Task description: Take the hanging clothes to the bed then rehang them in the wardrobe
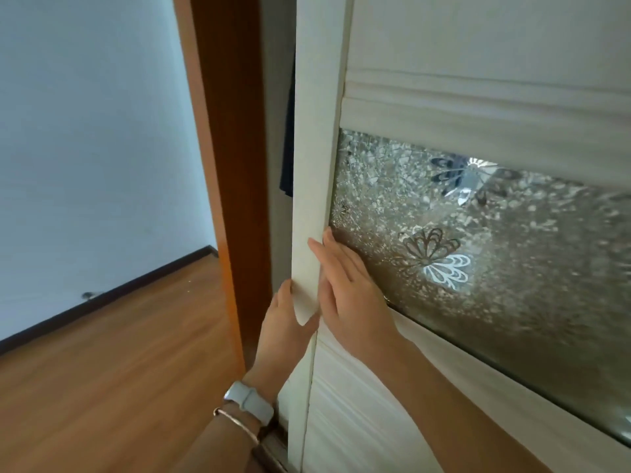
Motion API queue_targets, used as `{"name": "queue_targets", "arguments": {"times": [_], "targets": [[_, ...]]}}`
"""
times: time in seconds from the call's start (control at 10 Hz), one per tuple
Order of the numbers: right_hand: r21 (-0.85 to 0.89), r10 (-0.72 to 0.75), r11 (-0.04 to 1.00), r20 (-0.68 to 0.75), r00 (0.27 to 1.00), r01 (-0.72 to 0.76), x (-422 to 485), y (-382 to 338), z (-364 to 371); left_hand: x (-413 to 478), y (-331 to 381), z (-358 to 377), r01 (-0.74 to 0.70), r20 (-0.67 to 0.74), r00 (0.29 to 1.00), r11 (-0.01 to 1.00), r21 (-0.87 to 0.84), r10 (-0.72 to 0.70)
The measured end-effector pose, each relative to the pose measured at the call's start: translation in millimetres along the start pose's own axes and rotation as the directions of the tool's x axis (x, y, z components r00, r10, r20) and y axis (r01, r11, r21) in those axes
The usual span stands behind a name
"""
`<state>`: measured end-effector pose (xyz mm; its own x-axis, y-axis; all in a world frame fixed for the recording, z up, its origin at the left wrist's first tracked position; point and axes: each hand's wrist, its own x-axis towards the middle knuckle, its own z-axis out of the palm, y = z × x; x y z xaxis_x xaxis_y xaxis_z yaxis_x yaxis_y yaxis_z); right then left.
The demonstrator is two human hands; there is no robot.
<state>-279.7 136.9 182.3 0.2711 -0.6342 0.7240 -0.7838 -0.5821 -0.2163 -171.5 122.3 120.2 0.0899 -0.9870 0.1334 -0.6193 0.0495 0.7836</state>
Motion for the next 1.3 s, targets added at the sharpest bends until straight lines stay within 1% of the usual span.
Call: {"name": "queue_targets", "arguments": {"times": [0.1,0.2,0.3,0.4,0.5,0.6,0.7,0.8,0.9,1.0,1.1,1.2,1.3], "targets": [[-0.003,-0.006,1.000,0.069,0.998,0.006,20.8,-5.4,22.2,21.0,-15.1,-16.2,0.034,-0.031,0.999,0.999,-0.019,-0.035],[-0.006,-0.024,1.000,0.101,0.995,0.025,37.1,-10.5,41.6,35.0,-24.0,-28.9,0.043,-0.111,0.993,0.995,0.090,-0.032],[0.049,-0.020,0.999,0.126,0.992,0.013,51.8,-14.9,54.5,44.3,-28.3,-40.9,0.080,-0.240,0.970,0.985,0.152,-0.042],[0.110,-0.007,0.994,0.151,0.988,-0.010,65.4,-18.2,68.1,57.3,-34.3,-48.6,0.099,-0.283,0.957,0.991,0.095,-0.068],[0.067,-0.007,0.998,0.086,0.996,0.002,73.9,-21.9,80.0,72.6,-49.0,-51.9,0.117,-0.255,0.962,0.991,0.057,-0.099],[0.070,-0.014,0.998,0.078,0.997,0.009,81.9,-24.2,90.6,86.2,-63.1,-52.9,0.117,-0.236,0.964,0.993,-0.028,-0.121],[0.090,-0.016,0.996,0.064,0.998,0.010,89.5,-26.3,98.4,94.3,-65.3,-57.0,0.086,-0.220,0.969,0.989,-0.124,-0.112],[0.046,-0.024,0.999,0.056,0.998,0.021,90.6,-25.7,102.7,98.6,-68.1,-61.3,0.074,-0.182,0.978,0.984,-0.160,-0.104],[0.070,-0.008,0.998,0.080,0.997,0.002,91.1,-25.3,103.0,93.4,-61.4,-66.7,0.127,-0.129,0.983,0.991,-0.049,-0.132],[0.132,-0.008,0.991,0.218,0.976,-0.021,96.2,-28.1,89.5,95.0,-58.6,-71.7,0.136,-0.096,0.987,0.984,0.117,-0.125],[0.238,0.040,0.960,0.409,0.912,-0.149,102.4,-28.6,66.4,97.2,-53.0,-87.7,0.107,-0.070,0.993,0.955,0.277,-0.090],[0.386,0.104,0.874,0.445,0.890,-0.295,111.9,-32.5,40.3,88.2,-31.3,-112.7,0.028,-0.072,0.997,0.990,0.136,-0.019],[0.510,0.187,0.783,0.354,0.916,-0.357,117.8,-30.2,10.4,69.6,4.5,-136.5,-0.149,-0.206,0.965,0.985,0.086,0.164]]}}
